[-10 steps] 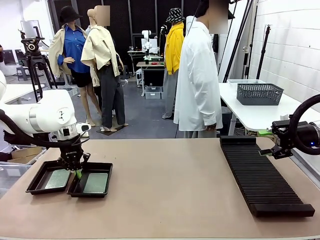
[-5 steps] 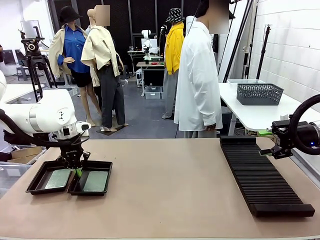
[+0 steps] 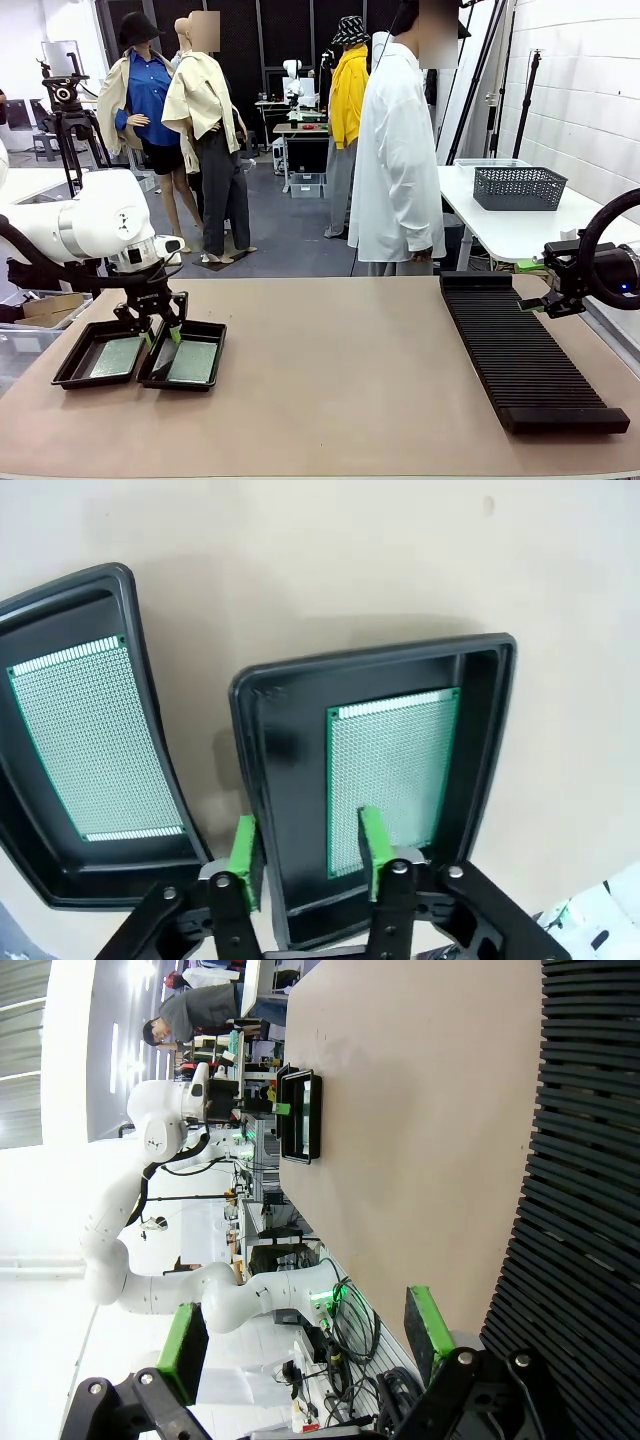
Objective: Inspect and transfer BCBs to ESD trays.
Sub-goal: Pick up the ESD tray and place it on the left side of the table.
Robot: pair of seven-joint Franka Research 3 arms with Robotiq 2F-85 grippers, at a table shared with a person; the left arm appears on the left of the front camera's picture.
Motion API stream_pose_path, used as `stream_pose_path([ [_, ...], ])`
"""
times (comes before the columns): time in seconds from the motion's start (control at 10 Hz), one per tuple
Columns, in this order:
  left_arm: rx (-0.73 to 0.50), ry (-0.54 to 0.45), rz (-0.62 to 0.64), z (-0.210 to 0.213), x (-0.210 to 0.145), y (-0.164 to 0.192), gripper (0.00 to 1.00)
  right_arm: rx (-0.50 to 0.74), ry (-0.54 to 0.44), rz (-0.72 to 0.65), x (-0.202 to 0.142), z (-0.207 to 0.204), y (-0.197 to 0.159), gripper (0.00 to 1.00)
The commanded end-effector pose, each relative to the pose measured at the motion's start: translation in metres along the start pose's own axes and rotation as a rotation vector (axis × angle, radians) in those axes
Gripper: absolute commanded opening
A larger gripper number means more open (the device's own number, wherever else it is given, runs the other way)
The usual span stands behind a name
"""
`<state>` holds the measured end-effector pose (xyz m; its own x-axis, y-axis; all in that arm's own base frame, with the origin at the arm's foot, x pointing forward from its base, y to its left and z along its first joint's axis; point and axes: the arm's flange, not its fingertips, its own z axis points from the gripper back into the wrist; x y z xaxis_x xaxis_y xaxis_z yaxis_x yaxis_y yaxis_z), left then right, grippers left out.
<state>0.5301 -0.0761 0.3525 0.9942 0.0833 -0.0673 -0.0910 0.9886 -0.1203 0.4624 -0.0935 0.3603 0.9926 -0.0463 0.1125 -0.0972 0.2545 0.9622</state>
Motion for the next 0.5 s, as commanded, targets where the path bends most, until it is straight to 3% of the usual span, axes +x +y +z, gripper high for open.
stream_pose_path([
  [0.0, -0.018, 0.011, -0.015, 0.009, -0.009, -0.002, 1.0, -0.004, -0.003, -0.001, -0.001, -0.001, 0.001, 1.0],
  [0.4, -0.039, 0.02, -0.045, 0.017, -0.021, -0.009, 1.0, -0.004, -0.003, -0.001, -0.001, -0.001, 0.001, 1.0],
])
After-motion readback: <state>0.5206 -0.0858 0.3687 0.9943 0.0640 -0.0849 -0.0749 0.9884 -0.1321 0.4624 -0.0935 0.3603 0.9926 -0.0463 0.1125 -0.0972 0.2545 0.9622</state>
